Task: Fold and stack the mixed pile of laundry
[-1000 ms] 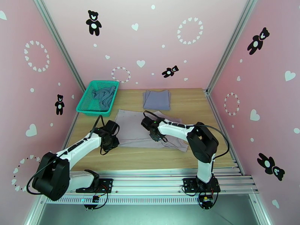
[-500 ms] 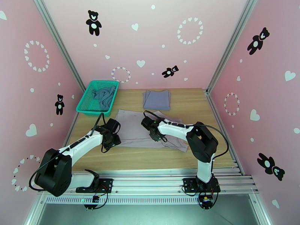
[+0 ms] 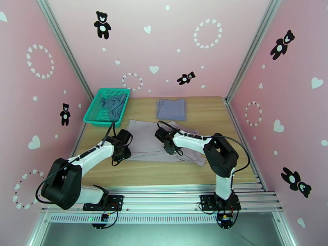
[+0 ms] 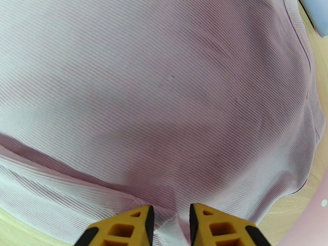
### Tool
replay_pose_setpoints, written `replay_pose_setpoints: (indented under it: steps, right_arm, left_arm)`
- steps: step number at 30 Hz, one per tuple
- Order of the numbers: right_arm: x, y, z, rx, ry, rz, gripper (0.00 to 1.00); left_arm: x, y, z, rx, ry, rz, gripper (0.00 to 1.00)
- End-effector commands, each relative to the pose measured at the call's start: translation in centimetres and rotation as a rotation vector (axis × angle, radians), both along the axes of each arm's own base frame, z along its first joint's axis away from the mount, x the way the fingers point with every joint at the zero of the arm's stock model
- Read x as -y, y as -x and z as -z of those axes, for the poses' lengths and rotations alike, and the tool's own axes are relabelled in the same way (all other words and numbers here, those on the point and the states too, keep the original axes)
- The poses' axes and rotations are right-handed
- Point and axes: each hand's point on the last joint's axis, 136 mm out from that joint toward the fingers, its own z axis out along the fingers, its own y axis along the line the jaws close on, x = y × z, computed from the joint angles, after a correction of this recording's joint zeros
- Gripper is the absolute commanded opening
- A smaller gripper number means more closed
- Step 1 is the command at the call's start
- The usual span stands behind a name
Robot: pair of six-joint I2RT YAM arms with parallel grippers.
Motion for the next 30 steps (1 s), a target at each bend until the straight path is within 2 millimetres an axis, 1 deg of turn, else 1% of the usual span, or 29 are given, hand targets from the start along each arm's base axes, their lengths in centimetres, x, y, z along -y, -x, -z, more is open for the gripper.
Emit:
replay_pose_setpoints:
  steps: [1, 3, 5, 11, 13, 15, 16, 20, 21, 25, 28, 30]
  right_arm:
    - [0.6, 0.4, 0.8, -0.023, 0.017, 0.012, 0.3]
    - [0.6, 0.5, 0.9, -0.025, 0.019, 0.012, 0.3]
    - [0.7, 0.6, 0.9, -0.029, 0.019, 0.014, 0.3]
    - [0.9, 0.7, 0.9, -0.03, 0.024, 0.014, 0.3]
    - [0.9, 0.7, 1.0, -0.032, 0.025, 0.014, 0.3]
    - [0.9, 0.7, 1.0, -0.031, 0.025, 0.015, 0.29]
    - [0.9, 0.7, 1.0, -0.031, 0.026, 0.014, 0.3]
    - [1.0, 0.7, 1.0, -0.033, 0.028, 0.015, 0.29]
    - [1.0, 0.7, 1.0, -0.033, 0.028, 0.014, 0.3]
    - [1.0, 0.7, 1.1, -0.033, 0.029, 0.015, 0.29]
    - [1.1, 0.8, 1.1, -0.034, 0.028, 0.018, 0.29]
    - [1.1, 0.8, 1.1, -0.033, 0.027, 0.019, 0.29]
  left_arm:
    - [-0.8, -0.4, -0.5, 0.006, -0.047, -0.004, 0.3]
    - [-0.9, -0.5, -0.4, 0.006, -0.054, -0.004, 0.26]
    - [-0.8, -0.6, -0.2, 0.003, -0.054, -0.003, 0.24]
    - [-0.6, -0.7, 0.5, -0.013, -0.051, 0.001, 0.25]
    - [-0.7, -0.6, 0.6, -0.017, -0.057, 0.001, 0.18]
    - [-0.8, -0.6, 0.6, -0.017, -0.064, 0.0, 0.08]
    - [-0.9, -0.7, 0.5, -0.013, -0.065, 0.0, 0.0]
    - [-0.9, -0.8, 0.2, -0.006, -0.067, 0.001, 0.0]
    - [-0.5, -1.7, -0.7, 0.022, -0.057, 0.003, 0.0]
    - [-0.4, -3.0, -2.4, 0.061, -0.066, 0.012, 0.0]
    - [-0.5, -4.0, -3.1, 0.072, -0.087, 0.018, 0.0]
    - [-0.4, -4.6, -3.2, 0.075, -0.089, 0.021, 0.0]
